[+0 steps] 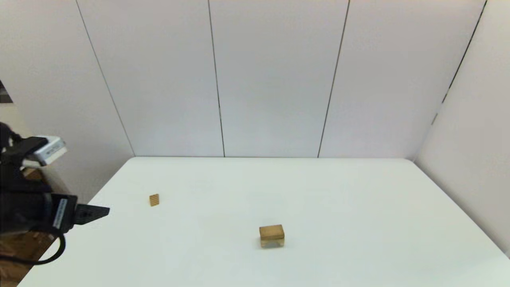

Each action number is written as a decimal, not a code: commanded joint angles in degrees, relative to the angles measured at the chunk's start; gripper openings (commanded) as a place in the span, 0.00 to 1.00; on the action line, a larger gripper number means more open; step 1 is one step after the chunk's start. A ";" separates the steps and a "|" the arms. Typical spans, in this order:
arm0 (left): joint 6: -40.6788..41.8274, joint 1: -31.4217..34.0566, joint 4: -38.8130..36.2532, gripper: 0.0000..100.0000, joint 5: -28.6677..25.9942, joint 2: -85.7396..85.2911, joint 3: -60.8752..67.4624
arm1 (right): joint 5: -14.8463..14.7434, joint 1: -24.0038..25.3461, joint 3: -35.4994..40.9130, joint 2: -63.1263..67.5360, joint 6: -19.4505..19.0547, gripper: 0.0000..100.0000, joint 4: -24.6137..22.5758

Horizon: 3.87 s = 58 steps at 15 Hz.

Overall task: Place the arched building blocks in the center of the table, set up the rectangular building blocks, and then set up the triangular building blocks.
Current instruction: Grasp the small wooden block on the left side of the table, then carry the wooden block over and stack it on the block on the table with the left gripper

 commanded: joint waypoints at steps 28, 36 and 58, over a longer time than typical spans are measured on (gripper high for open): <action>-29.81 -0.47 5.84 1.00 5.59 63.51 -48.12 | 0.04 0.01 0.09 -0.01 -0.03 1.00 -0.01; -29.63 -0.38 5.84 1.00 5.68 64.65 -48.21 | -0.05 0.01 0.09 -0.01 -0.03 1.00 -0.01; -25.67 -0.29 8.83 0.00 6.47 58.68 -48.21 | 0.04 0.01 0.09 -0.01 -0.03 1.00 -0.01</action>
